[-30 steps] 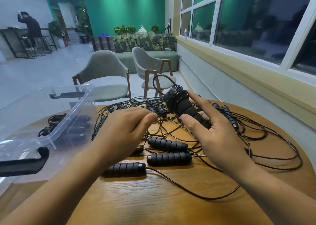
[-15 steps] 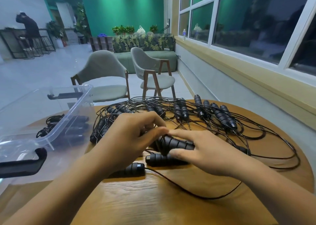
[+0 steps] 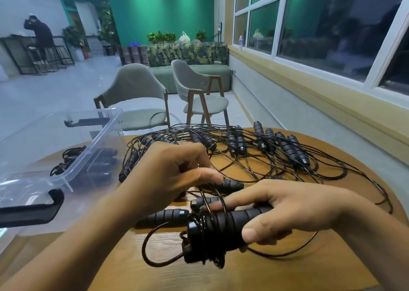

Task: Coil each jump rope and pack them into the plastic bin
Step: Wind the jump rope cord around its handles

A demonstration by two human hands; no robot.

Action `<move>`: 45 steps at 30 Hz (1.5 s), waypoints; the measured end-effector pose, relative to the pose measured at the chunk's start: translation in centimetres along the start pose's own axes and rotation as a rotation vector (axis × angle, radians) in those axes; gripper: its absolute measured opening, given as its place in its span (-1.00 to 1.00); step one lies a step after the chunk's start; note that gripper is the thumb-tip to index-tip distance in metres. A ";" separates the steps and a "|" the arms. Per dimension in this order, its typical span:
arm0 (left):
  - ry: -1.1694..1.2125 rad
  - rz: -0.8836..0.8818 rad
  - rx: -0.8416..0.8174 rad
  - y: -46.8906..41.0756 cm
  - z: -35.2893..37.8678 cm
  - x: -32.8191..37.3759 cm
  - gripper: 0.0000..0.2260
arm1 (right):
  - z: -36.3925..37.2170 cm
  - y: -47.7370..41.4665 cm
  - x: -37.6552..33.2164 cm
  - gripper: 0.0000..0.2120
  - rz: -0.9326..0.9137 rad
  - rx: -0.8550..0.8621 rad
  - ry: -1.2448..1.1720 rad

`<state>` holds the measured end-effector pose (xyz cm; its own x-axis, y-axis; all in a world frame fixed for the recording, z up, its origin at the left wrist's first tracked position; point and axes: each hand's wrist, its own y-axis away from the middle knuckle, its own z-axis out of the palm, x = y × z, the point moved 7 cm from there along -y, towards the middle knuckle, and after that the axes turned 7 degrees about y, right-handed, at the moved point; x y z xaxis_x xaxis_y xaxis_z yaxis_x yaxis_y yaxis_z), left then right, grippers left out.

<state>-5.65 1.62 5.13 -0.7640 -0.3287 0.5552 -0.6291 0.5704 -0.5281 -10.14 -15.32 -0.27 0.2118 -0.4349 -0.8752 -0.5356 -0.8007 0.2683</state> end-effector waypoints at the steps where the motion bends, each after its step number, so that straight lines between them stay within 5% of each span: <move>1: 0.010 -0.005 0.009 0.0 0.1 -0.1 -0.73 | 0.1 -0.1 -0.1 -0.49 -0.026 -0.012 -0.041; 6: 0.015 -0.013 0.088 -0.4 0.2 -0.7 -0.51 | 0.6 -0.5 -0.4 -0.35 -0.165 -0.052 -0.341; 10: 0.147 -0.174 0.115 0.1 1.0 -2.0 -0.72 | 0.0 -0.6 -0.4 -0.24 -0.261 0.010 -0.471; 18: 0.135 -0.156 0.218 0.8 1.1 -1.5 -0.60 | -1.6 -0.2 -0.3 -0.49 -0.430 0.246 -0.710; 24: 0.171 -0.177 0.153 0.5 1.4 -1.8 -0.61 | -2.6 0.1 -0.8 -0.52 -0.474 0.439 -0.673; 34: -0.152 -0.198 0.086 0.2 1.1 -1.7 -0.73 | -4.8 1.2 0.0 -0.57 -0.349 0.854 -0.503; 39: -0.388 -0.103 0.061 0.1 0.8 -1.7 -0.66 | -5.2 1.6 0.3 -0.52 -0.279 1.022 -0.341; 45: -0.331 0.032 0.110 0.1 -0.3 -0.2 -0.79 | -6.2 2.5 0.9 -0.53 -0.076 1.110 -0.091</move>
<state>-5.54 1.96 5.19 -0.7771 -0.5488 0.3082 -0.6022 0.5056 -0.6178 -6.25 -20.28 2.15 0.2388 -0.3324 -0.9124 -0.9667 0.0080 -0.2559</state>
